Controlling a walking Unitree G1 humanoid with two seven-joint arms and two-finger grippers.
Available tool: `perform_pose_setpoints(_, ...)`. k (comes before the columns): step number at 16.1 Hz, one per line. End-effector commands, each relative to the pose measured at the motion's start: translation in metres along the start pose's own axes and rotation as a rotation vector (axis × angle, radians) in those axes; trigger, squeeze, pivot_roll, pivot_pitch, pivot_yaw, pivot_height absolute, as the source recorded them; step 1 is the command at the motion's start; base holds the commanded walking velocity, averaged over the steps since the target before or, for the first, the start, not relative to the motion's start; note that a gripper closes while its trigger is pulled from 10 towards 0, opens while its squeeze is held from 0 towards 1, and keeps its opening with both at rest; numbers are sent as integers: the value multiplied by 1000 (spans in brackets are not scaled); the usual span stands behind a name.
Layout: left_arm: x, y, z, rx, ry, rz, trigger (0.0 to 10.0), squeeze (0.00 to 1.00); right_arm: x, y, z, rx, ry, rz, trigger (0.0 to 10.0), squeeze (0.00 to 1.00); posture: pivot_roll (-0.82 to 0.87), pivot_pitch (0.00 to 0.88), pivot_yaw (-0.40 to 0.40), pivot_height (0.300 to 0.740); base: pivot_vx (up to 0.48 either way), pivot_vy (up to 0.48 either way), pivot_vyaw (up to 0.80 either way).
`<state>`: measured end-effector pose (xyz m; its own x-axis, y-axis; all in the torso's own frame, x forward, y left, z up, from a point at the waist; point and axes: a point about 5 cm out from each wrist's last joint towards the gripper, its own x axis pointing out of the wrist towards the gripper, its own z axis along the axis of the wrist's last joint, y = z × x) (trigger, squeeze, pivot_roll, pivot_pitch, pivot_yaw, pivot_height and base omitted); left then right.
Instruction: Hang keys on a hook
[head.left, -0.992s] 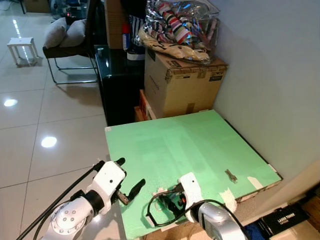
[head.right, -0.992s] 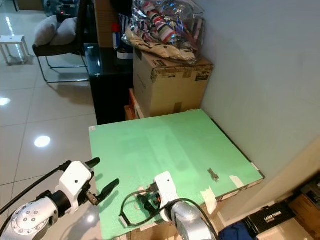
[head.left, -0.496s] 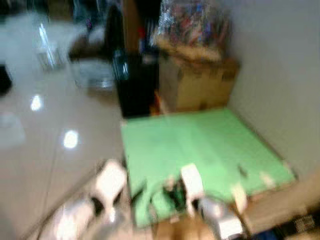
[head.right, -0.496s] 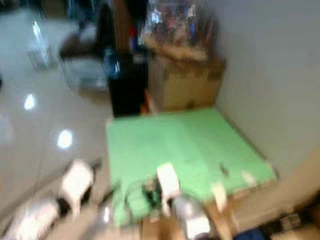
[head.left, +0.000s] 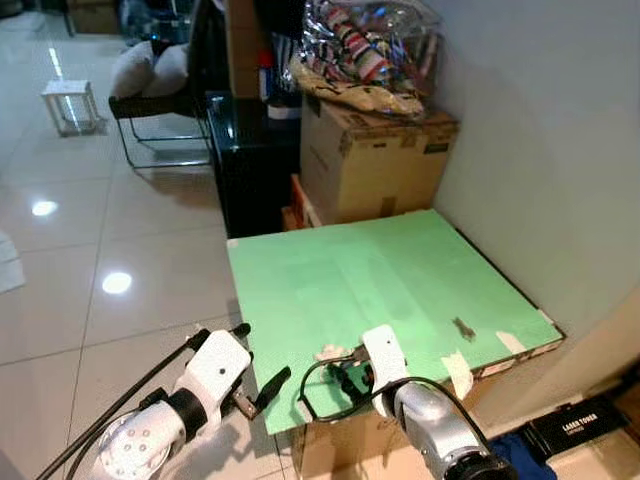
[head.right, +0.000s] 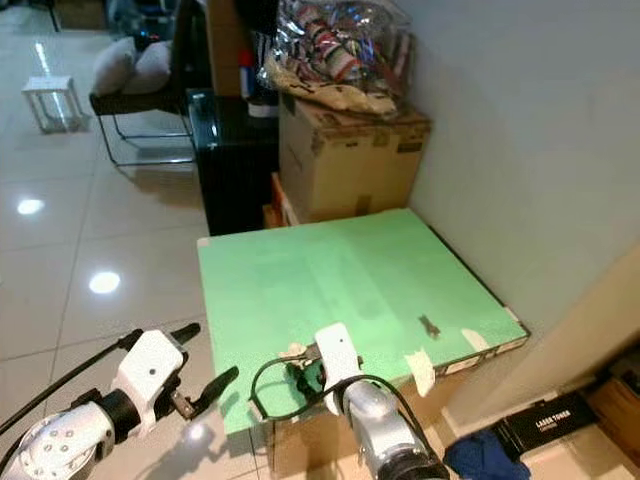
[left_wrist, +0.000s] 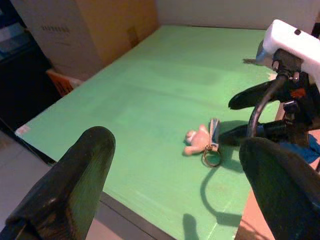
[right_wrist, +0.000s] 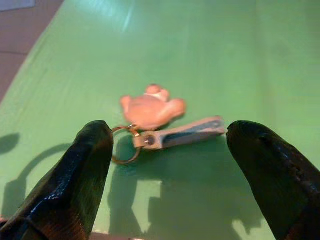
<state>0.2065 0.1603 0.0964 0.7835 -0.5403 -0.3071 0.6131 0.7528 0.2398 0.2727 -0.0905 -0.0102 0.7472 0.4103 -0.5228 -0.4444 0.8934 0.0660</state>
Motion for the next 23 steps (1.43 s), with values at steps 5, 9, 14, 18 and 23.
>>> perform_pose_setpoints(5,-12,3,3,18,9,2,10000,0,0,-28,19,40,-100,-201,10000,0,82,55,-29,740,0,0,0)
perform_pose_setpoints(9,-19,3,2,24,25,4,10000,0,6,-30,36,51,-138,-219,10000,0,104,63,-31,740,0,0,0)
perform_pose_setpoints(14,-26,-1,0,20,44,12,10000,0,11,-20,46,101,-197,-156,10000,0,124,87,-42,740,0,0,0)
perform_pose_setpoints(18,-36,-4,-1,16,69,17,10000,0,18,4,49,116,-204,-40,10000,0,150,121,-41,740,0,0,0)
perform_pose_setpoints(23,-44,-6,-1,9,87,29,10000,0,21,26,41,126,-160,29,10000,0,170,141,-49,740,0,0,0)
